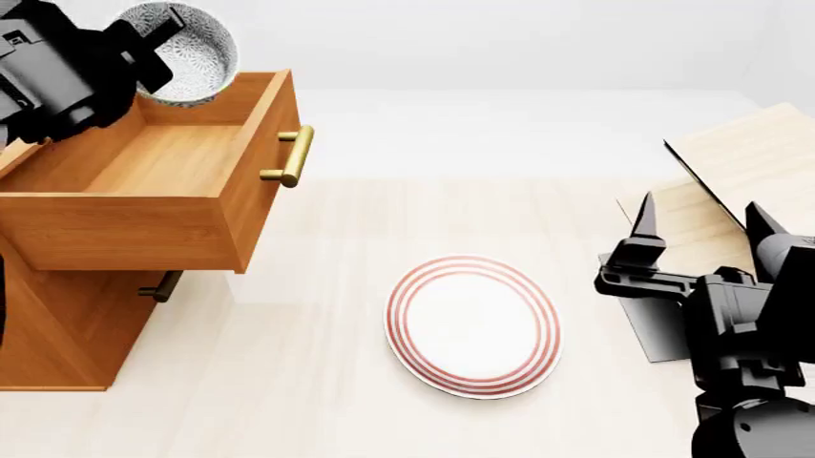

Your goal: Open the top drawer of the cabinet and put the bowl in it.

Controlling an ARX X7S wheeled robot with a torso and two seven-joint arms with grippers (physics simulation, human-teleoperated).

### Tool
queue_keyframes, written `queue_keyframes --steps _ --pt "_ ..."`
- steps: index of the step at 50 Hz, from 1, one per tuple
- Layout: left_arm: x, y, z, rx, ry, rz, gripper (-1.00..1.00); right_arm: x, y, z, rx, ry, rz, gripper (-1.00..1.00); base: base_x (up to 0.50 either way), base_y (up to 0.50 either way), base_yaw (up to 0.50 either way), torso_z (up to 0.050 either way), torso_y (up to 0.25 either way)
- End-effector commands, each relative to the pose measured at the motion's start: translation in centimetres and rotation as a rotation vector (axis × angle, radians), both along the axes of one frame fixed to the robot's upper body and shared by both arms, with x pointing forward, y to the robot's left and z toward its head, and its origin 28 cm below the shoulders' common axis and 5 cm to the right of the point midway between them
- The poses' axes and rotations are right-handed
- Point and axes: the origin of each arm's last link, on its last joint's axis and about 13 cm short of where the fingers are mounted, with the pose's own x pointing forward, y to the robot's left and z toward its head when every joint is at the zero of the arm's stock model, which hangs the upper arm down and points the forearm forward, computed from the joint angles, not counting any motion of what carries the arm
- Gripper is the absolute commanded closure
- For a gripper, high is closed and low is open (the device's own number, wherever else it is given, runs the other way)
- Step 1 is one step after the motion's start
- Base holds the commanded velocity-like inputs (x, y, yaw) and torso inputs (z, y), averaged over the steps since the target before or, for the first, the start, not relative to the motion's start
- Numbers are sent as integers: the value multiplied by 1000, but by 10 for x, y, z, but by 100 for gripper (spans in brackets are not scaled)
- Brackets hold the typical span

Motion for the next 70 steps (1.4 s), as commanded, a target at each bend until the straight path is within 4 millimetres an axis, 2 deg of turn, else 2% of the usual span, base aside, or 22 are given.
queue_keyframes --steps 1,27,51,70 --pt "4 9 -9 -35 29 49 100 1 1 -1 -2 4 -1 -100 0 0 0 0 0" --pt "9 18 -33 -51 81 96 100 2 3 -2 -5 10 2 -100 0 0 0 1 0" --pt "24 20 -46 -50 102 114 100 3 3 -4 -2 17 2 -100 0 0 0 0 0" --pt "27 20 -56 -50 125 132 100 5 3 -4 -2 18 3 -100 0 0 0 0 1"
